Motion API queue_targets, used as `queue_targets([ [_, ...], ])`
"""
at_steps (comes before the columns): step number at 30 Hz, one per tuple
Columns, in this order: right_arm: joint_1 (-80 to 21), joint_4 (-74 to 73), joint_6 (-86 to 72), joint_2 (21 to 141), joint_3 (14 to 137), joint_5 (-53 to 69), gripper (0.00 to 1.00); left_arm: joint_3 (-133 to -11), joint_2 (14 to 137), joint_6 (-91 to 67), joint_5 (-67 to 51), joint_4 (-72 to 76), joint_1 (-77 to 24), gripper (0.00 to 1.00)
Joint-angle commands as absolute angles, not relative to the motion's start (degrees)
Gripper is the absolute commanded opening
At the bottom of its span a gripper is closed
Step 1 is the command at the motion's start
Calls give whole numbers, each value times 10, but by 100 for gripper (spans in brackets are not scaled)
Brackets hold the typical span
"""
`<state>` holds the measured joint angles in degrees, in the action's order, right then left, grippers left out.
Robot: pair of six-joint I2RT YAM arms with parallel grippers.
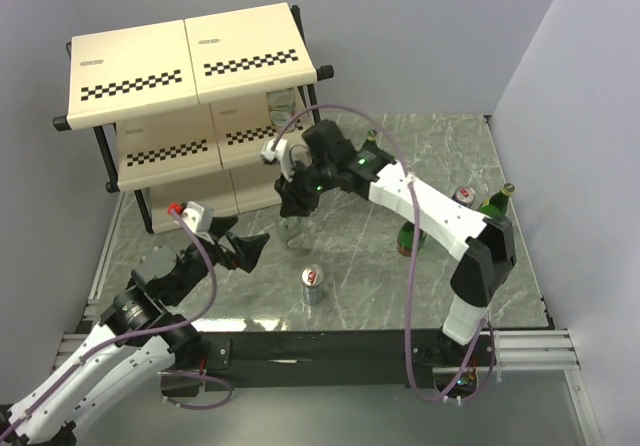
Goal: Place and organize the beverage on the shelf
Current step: Pick up the drink from the center of the board.
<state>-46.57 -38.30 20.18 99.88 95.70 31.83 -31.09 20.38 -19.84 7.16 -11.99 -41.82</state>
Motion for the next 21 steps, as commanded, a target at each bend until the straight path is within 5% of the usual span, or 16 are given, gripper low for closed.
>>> queue_targets([
  [1, -455, -375, 185, 932, 1024, 351, 0, -297, 222, -77, 5, 28, -420, 100],
  [21, -458, -468, 110, 962, 1227, 351, 0, -286, 336, -6, -33, 162, -420, 100],
])
